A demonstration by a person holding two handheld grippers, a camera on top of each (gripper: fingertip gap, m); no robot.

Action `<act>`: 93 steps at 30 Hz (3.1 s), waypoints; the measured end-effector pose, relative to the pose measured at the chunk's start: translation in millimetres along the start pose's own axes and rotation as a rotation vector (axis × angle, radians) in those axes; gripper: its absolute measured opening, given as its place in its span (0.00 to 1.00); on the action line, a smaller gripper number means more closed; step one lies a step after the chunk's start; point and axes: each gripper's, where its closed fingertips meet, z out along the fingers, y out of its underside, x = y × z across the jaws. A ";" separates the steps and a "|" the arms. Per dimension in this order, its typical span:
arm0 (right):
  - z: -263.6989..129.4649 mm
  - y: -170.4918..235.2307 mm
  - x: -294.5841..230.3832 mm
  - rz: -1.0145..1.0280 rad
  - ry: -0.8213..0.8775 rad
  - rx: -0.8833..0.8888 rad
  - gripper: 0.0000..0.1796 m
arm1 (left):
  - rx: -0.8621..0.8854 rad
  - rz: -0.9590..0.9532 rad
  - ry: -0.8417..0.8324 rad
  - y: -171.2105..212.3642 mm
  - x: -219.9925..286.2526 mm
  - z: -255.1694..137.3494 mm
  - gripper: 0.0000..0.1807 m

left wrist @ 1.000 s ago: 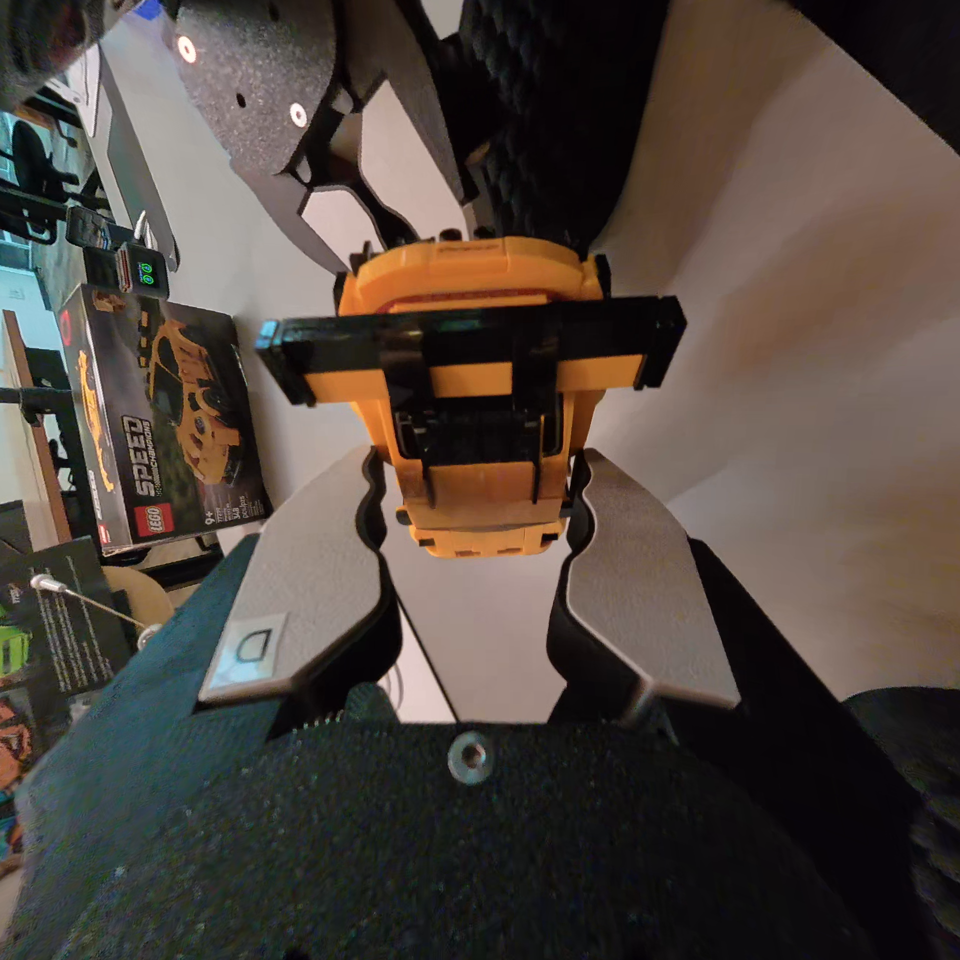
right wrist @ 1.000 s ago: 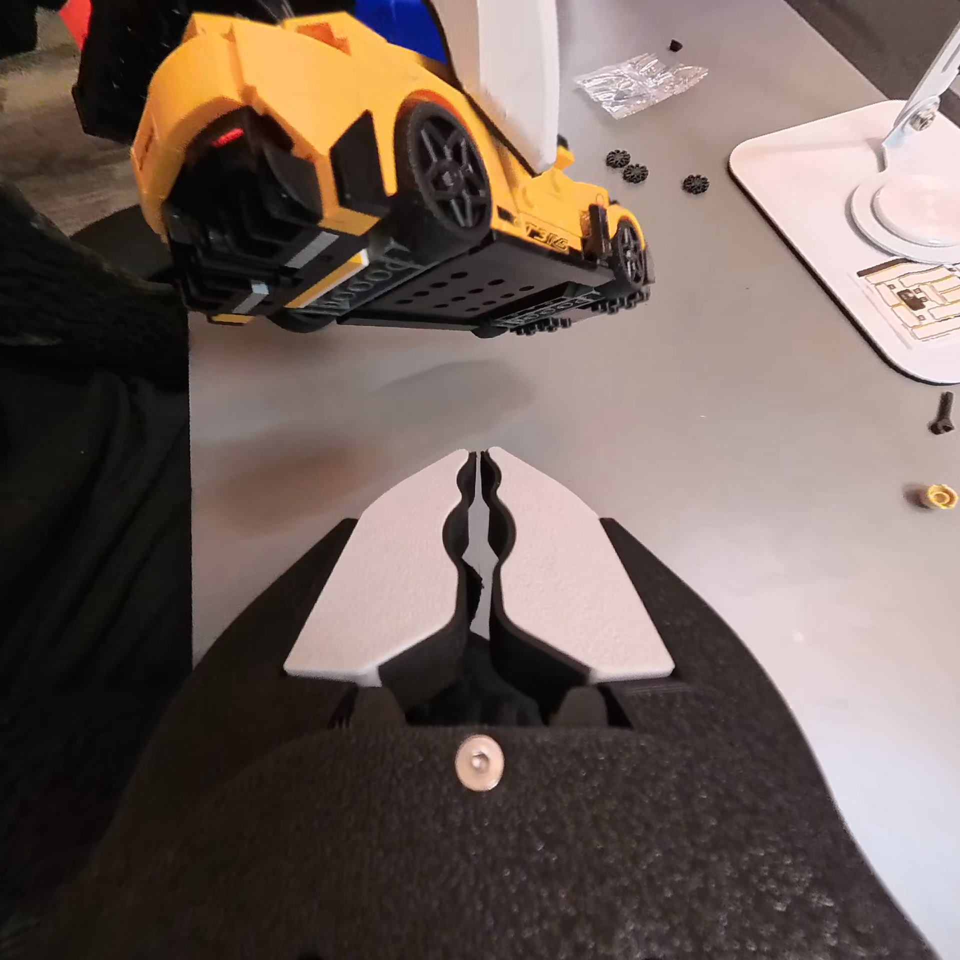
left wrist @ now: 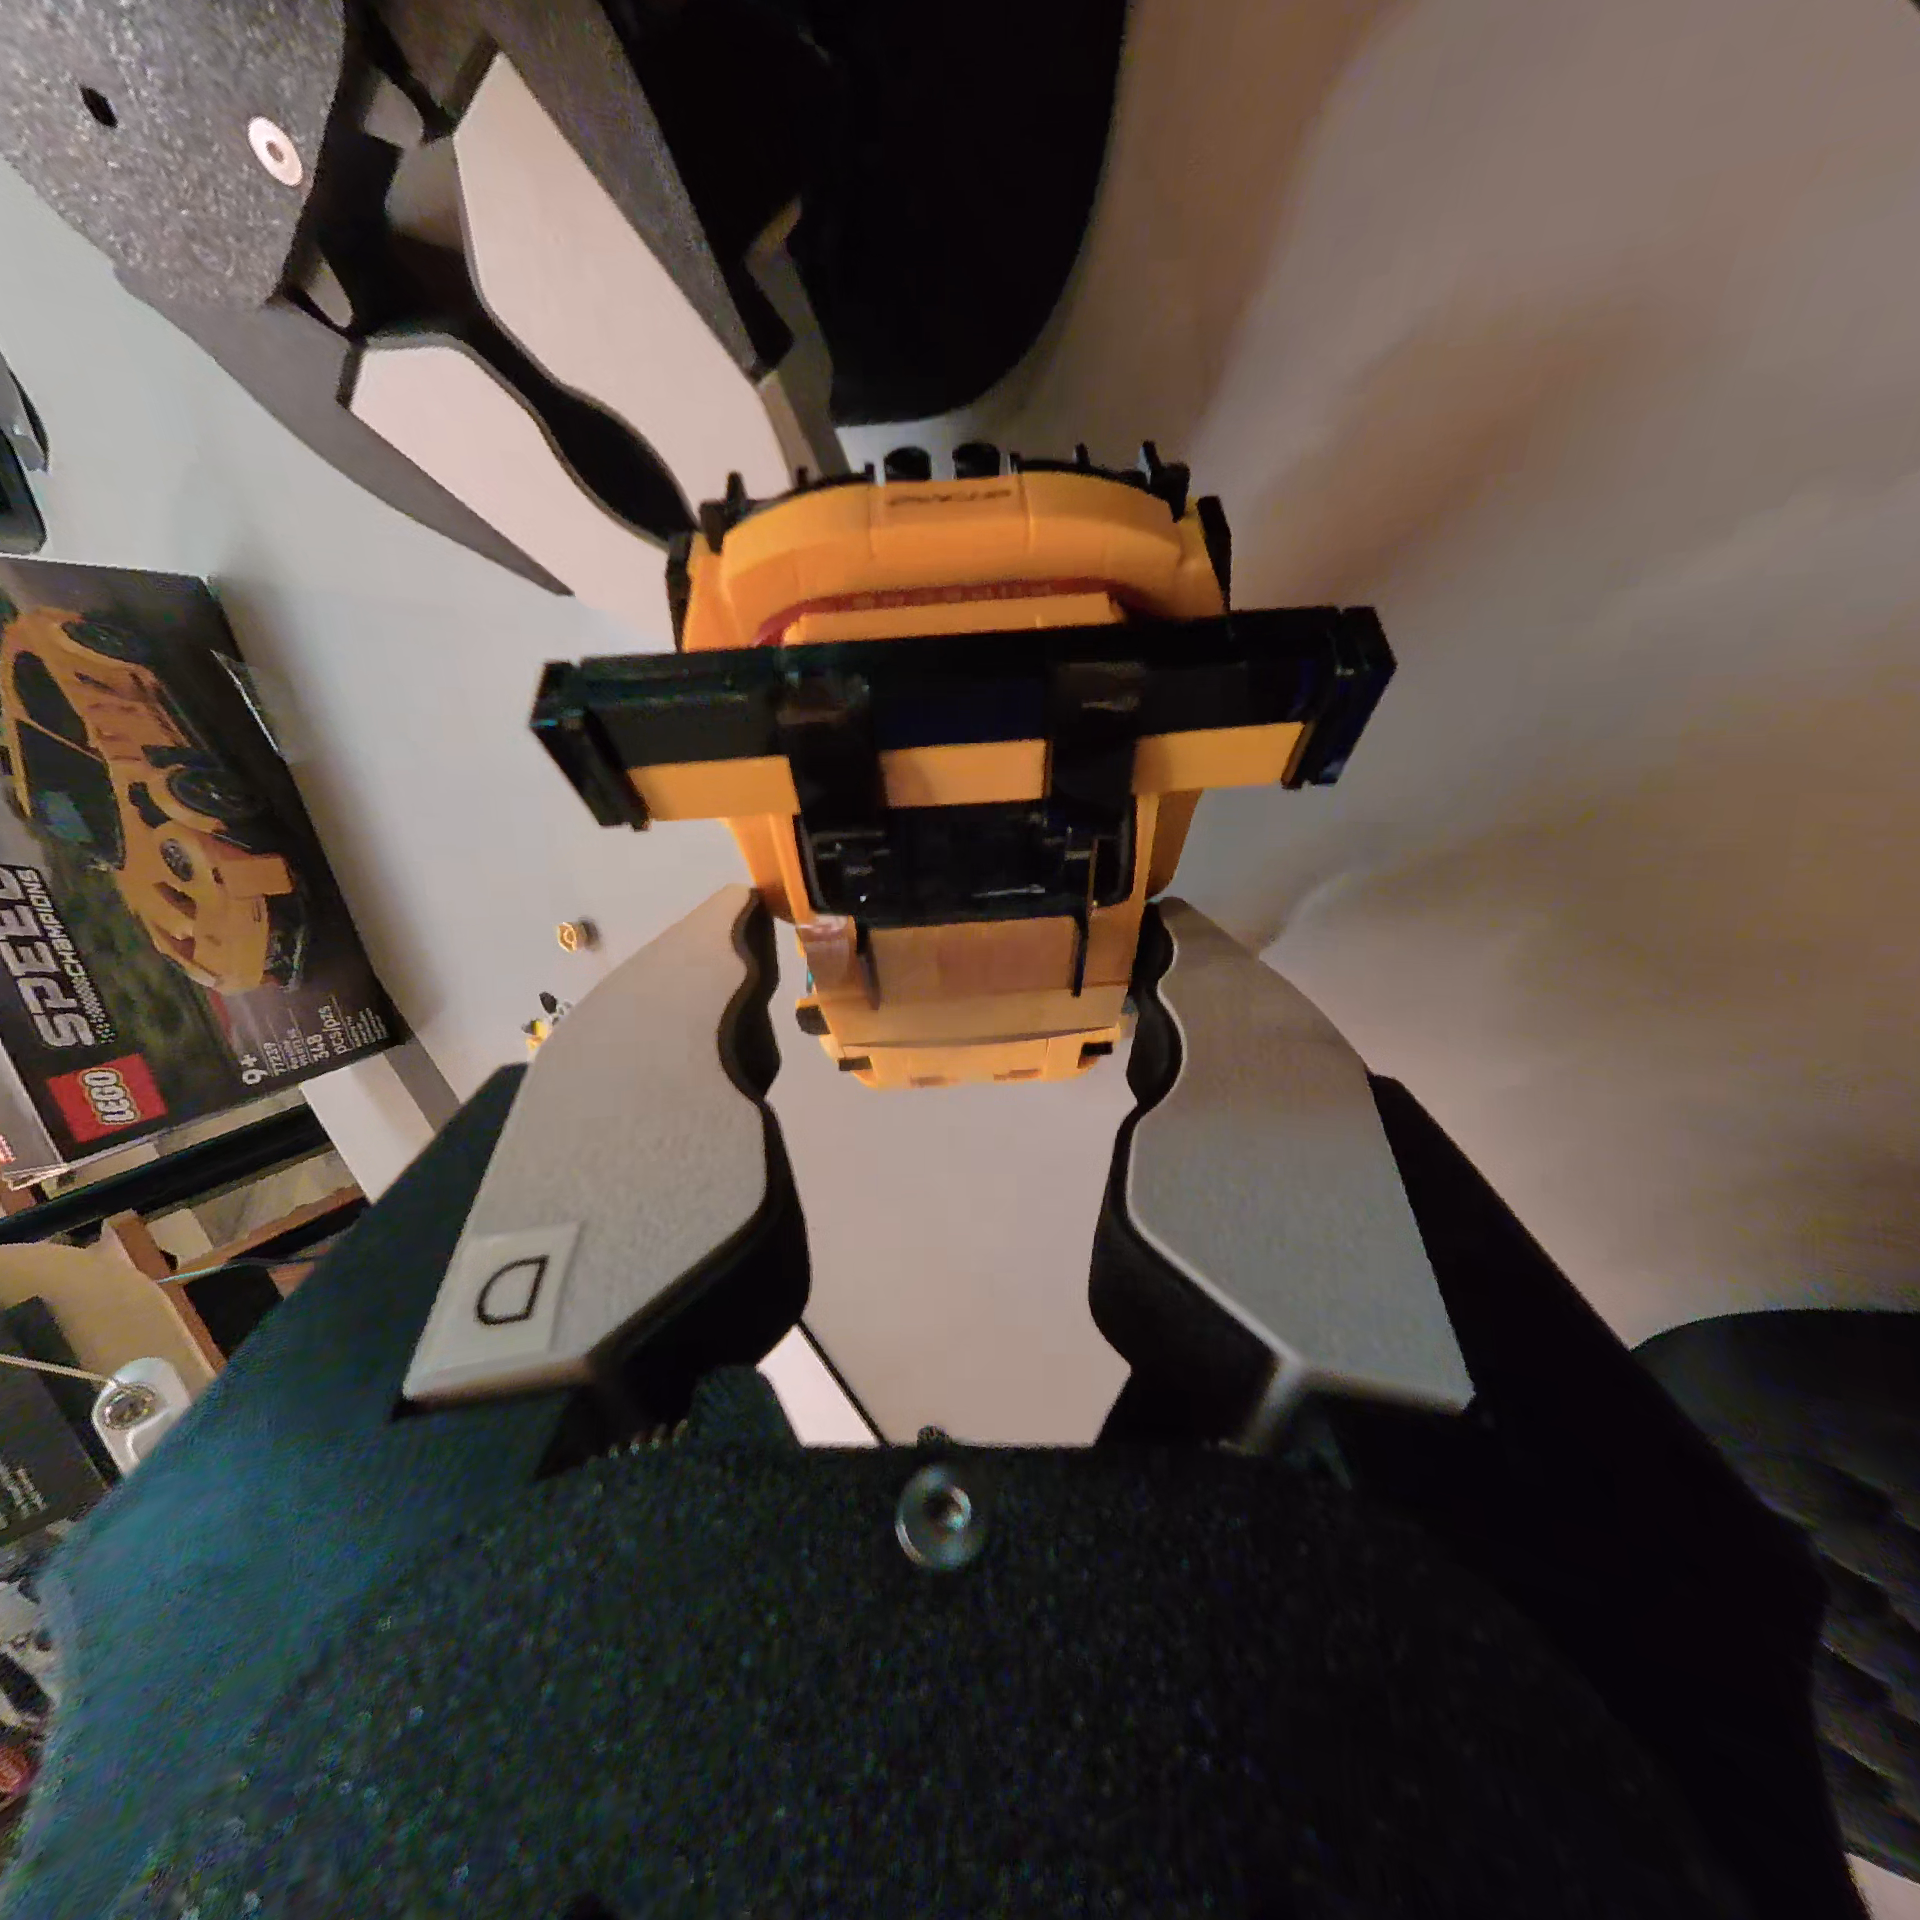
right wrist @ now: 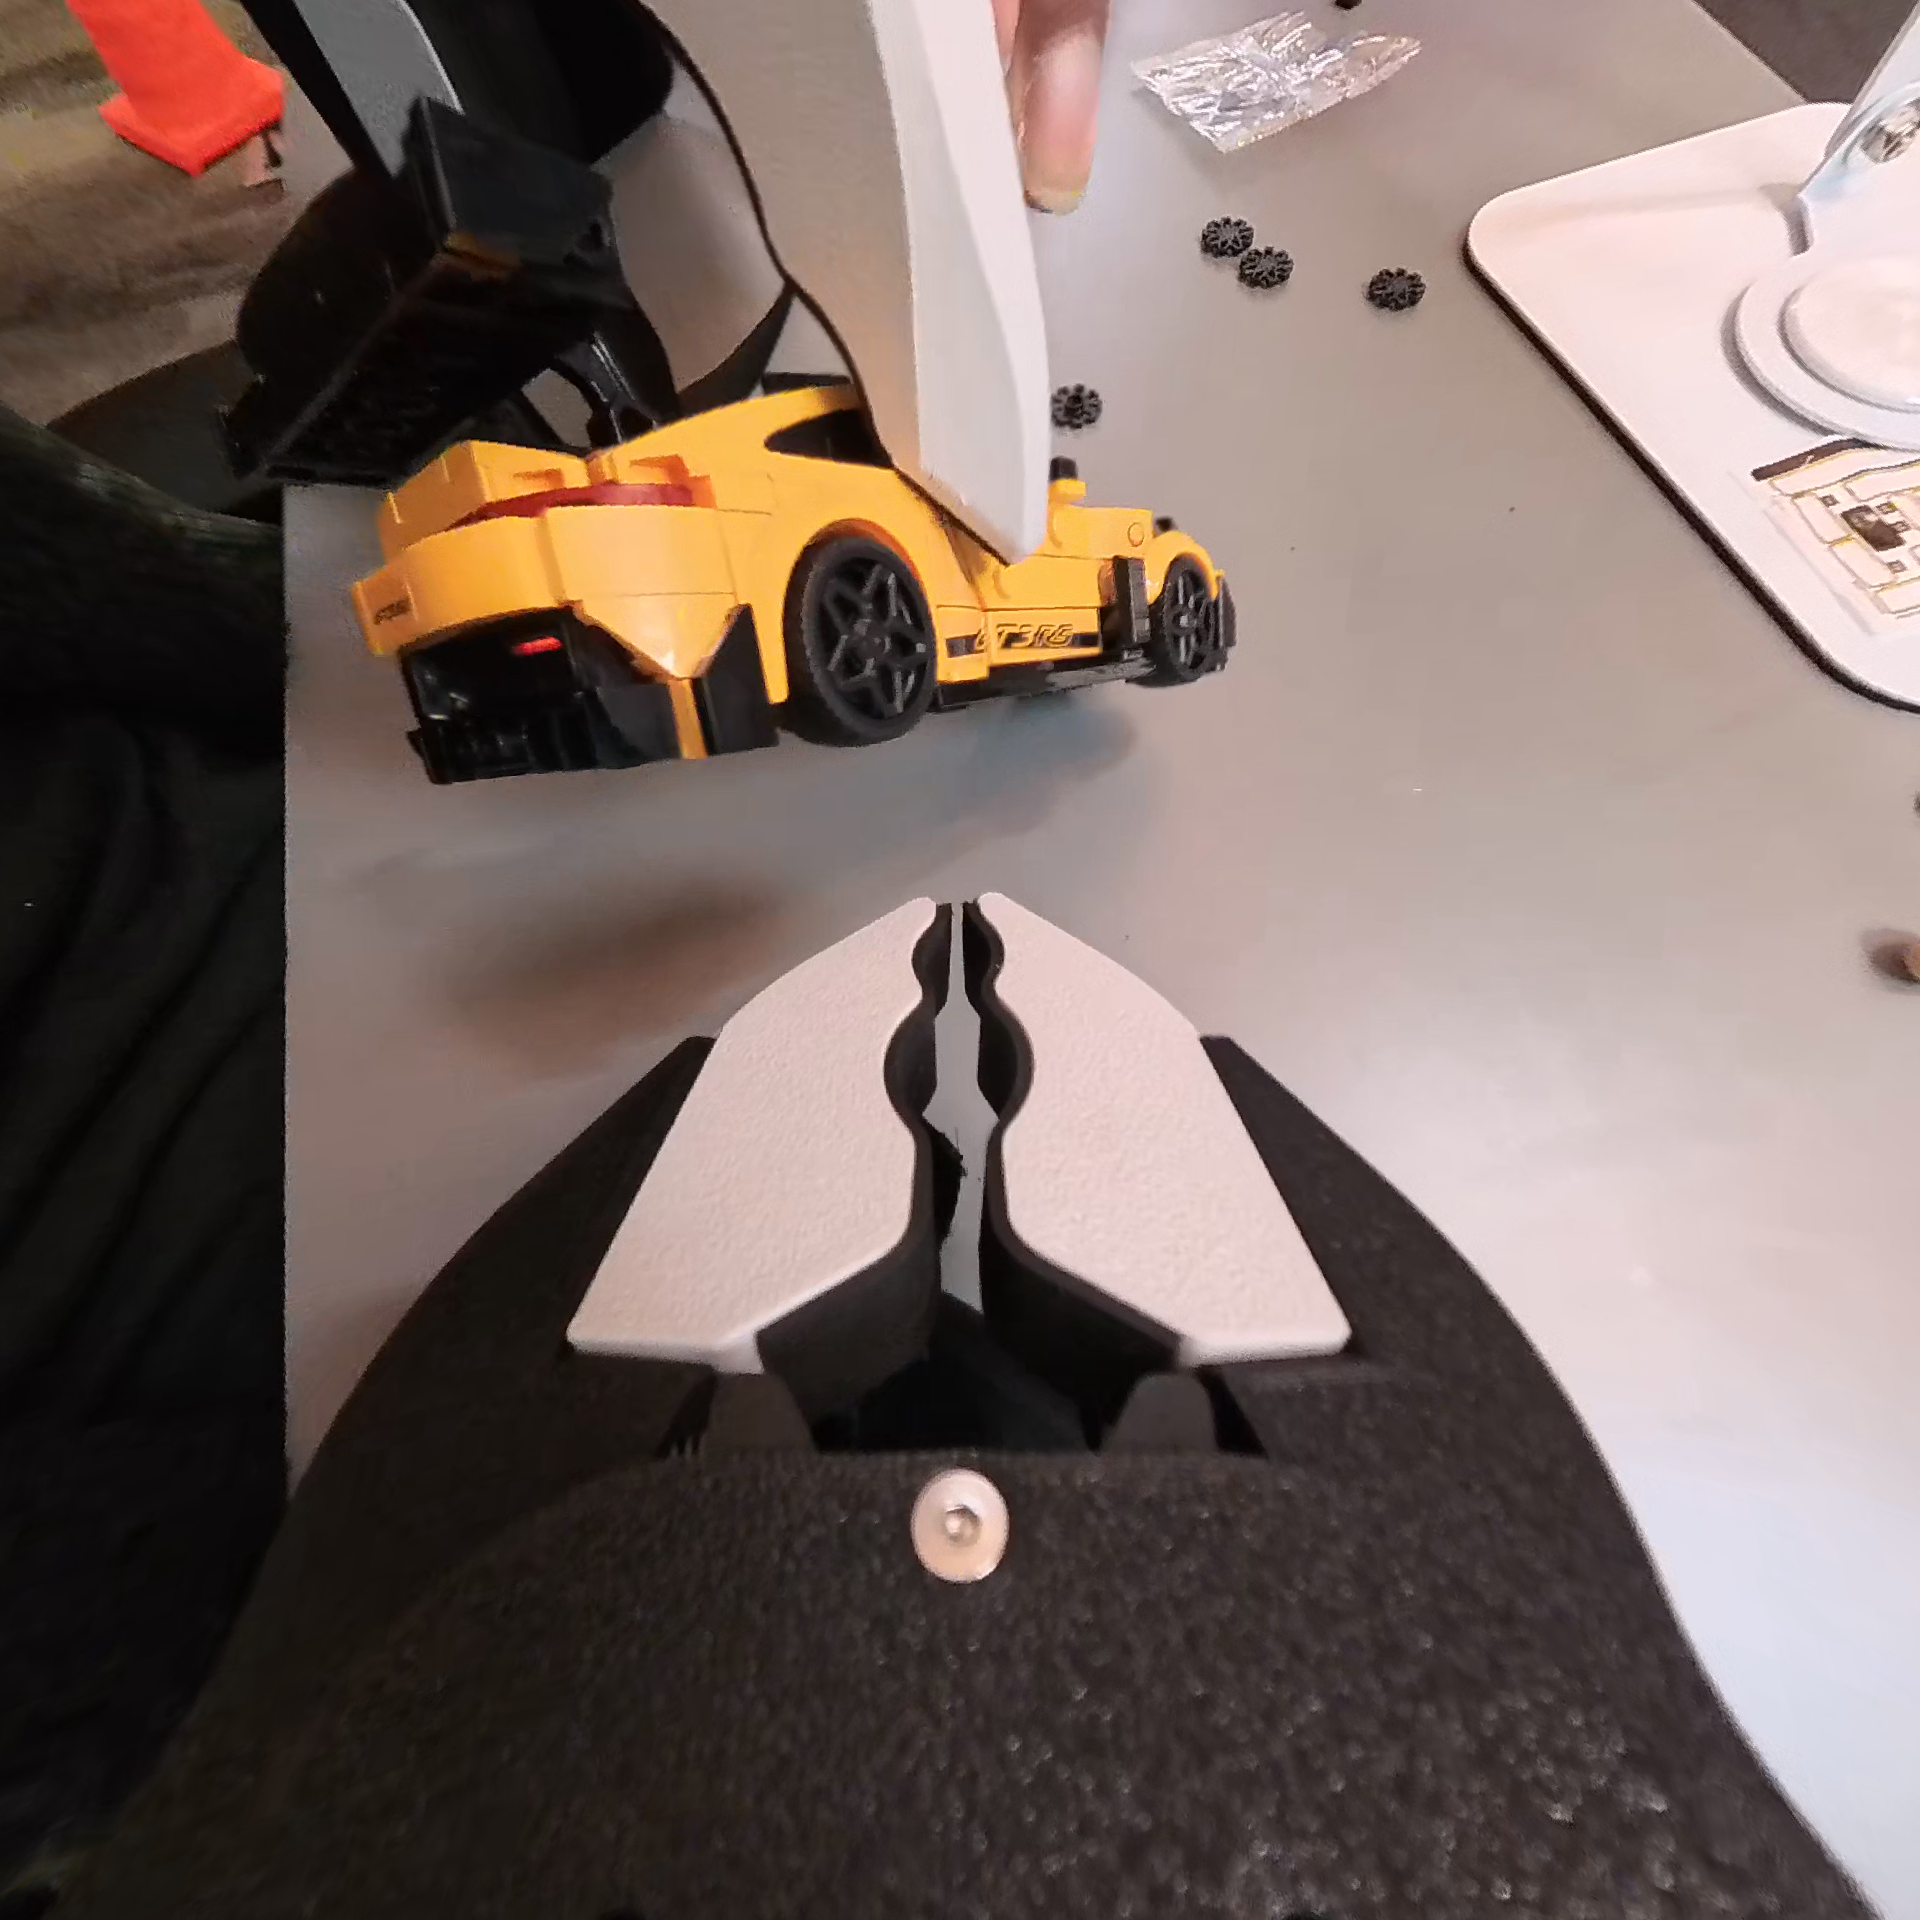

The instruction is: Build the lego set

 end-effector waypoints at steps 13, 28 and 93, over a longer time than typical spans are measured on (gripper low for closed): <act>-11.3 12.2 14.3 0.128 0.129 0.014 0.01 | -0.071 -0.102 0.158 15.7 -9.5 25.5 0.36; -16.0 15.9 21.3 0.296 0.255 0.059 0.03 | -0.093 -0.407 0.372 57.0 -19.9 61.6 0.34; -4.7 -2.4 52.0 0.310 0.516 0.043 0.01 | 0.479 -1.714 0.640 63.3 -80.0 60.7 0.37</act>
